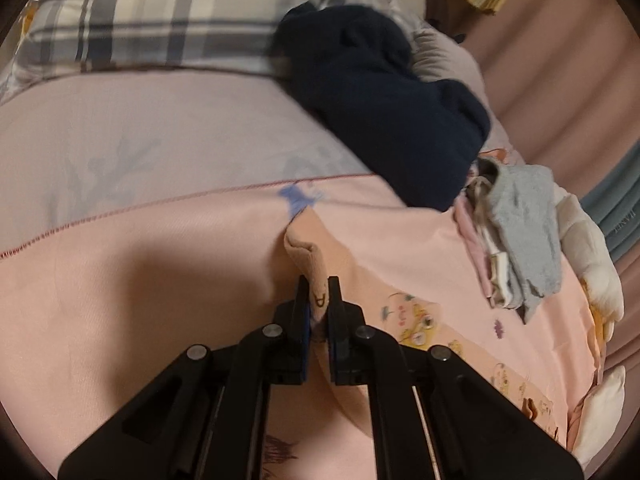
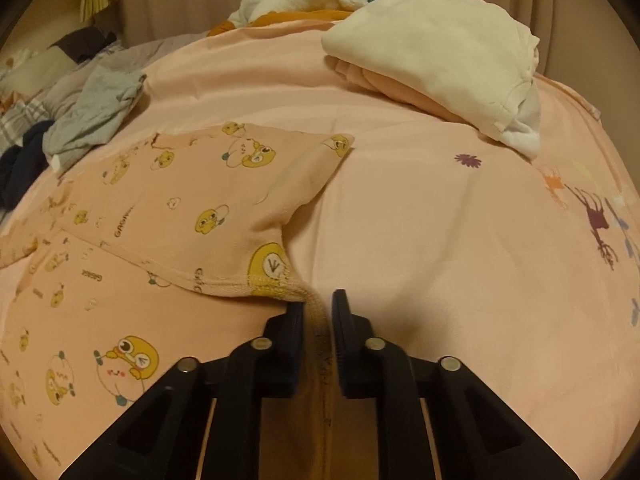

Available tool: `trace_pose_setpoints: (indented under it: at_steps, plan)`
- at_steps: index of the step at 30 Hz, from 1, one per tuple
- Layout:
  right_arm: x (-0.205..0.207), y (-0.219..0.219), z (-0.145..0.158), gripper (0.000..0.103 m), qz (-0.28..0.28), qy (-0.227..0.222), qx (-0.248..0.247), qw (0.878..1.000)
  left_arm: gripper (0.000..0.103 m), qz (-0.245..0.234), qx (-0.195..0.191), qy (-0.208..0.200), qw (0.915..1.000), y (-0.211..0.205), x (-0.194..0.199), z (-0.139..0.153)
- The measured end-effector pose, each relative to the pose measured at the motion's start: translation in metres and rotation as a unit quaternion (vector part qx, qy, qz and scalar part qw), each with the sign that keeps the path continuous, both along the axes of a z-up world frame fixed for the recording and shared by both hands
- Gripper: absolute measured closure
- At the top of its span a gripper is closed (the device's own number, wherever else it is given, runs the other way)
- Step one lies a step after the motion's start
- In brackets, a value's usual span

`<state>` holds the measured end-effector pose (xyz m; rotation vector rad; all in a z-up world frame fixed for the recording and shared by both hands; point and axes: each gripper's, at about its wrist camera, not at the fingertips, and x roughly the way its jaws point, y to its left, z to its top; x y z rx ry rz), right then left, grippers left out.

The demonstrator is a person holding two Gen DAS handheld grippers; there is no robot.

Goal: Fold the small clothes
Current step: 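Grasp the other sleeve cuff with the left tool while the right tool pinches the side seam, then lift the sleeve with the left tool and fold it across the body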

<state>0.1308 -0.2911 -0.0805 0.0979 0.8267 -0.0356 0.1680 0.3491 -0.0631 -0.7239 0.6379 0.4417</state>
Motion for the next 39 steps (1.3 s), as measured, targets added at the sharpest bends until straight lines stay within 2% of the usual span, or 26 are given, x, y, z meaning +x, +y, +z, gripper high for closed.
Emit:
trace_pose_setpoints:
  at_steps: [6, 11, 13, 16, 21, 24, 28, 34, 39]
  plan:
    - [-0.002, -0.015, -0.003, 0.092, -0.007, -0.001, 0.050, 0.999, 0.097, -0.011, 0.020, -0.023, 0.9995, -0.008, 0.001, 0.022]
    - [-0.002, -0.010, -0.004, 0.092, -0.005, -0.001, 0.039, 0.999, 0.097, -0.022, 0.037, -0.036, 0.9984, -0.022, 0.004, 0.037]
    - [-0.001, -0.009, -0.004, 0.092, -0.005, 0.001, 0.035, 0.999, 0.097, -0.033, 0.060, -0.038, 0.9969, -0.037, 0.005, 0.046]
    - [-0.001, -0.009, -0.005, 0.092, -0.005, 0.001, 0.033, 0.999, 0.097, -0.061, 0.116, -0.041, 0.9906, -0.070, 0.009, 0.063]
    - [-0.002, -0.011, -0.006, 0.092, -0.004, -0.003, 0.039, 0.999, 0.097, -0.124, 0.176, -0.068, 0.9743, -0.144, 0.017, 0.091]
    - [-0.003, -0.012, -0.006, 0.092, -0.003, -0.006, 0.045, 0.999, 0.097, -0.158, 0.179, -0.070, 0.9686, -0.187, 0.025, 0.098]
    - [-0.004, -0.017, -0.008, 0.092, -0.002, -0.010, 0.067, 0.998, 0.097, -0.205, 0.146, -0.084, 0.9641, -0.243, 0.036, 0.102]
    - [-0.006, -0.030, -0.012, 0.092, 0.002, -0.015, 0.122, 0.992, 0.097, -0.246, 0.167, -0.090, 0.9505, -0.320, 0.043, 0.113]
    - [-0.007, -0.033, -0.014, 0.092, 0.005, -0.020, 0.143, 0.990, 0.097, -0.288, 0.144, -0.107, 0.9407, -0.382, 0.042, 0.115]
